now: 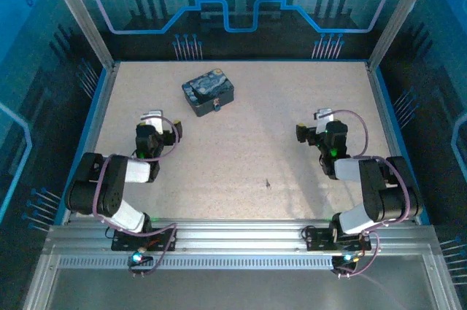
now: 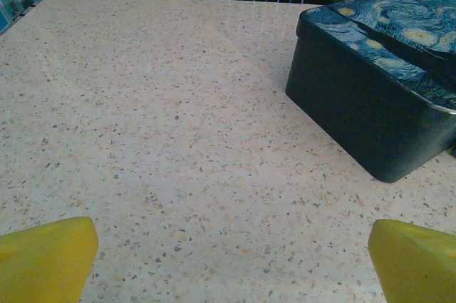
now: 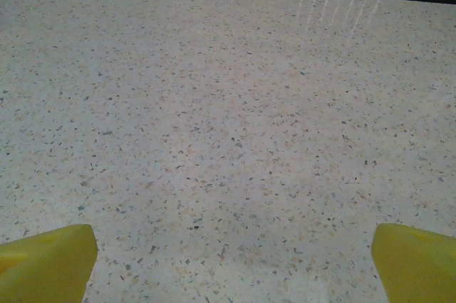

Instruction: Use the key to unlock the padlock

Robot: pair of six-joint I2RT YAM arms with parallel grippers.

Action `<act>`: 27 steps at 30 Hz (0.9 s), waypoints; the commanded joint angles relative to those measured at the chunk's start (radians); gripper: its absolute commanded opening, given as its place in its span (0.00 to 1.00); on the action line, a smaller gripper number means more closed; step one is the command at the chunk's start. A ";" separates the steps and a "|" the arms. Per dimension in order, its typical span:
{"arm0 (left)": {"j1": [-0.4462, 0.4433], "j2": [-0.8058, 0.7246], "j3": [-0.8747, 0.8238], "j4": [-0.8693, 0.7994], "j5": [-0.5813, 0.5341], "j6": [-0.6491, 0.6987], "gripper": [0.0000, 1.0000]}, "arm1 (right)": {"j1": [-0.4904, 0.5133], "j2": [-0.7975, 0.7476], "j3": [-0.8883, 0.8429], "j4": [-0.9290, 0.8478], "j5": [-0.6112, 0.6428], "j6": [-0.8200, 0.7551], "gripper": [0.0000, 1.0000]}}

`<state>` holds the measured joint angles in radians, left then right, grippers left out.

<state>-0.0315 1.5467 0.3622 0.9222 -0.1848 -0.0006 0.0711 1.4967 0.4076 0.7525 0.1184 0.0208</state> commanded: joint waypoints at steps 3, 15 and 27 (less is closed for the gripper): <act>0.007 0.004 0.017 0.006 0.023 -0.004 0.99 | -0.011 0.004 0.020 0.007 -0.015 -0.012 1.00; 0.007 0.005 0.018 0.004 0.024 -0.005 0.99 | -0.011 0.004 0.021 0.005 -0.015 -0.012 1.00; 0.007 -0.246 -0.006 -0.158 -0.041 -0.028 0.99 | -0.011 -0.189 0.035 -0.172 0.028 0.008 1.00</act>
<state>-0.0315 1.3941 0.3378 0.8497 -0.1970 -0.0032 0.0711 1.3895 0.4335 0.6342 0.1257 0.0216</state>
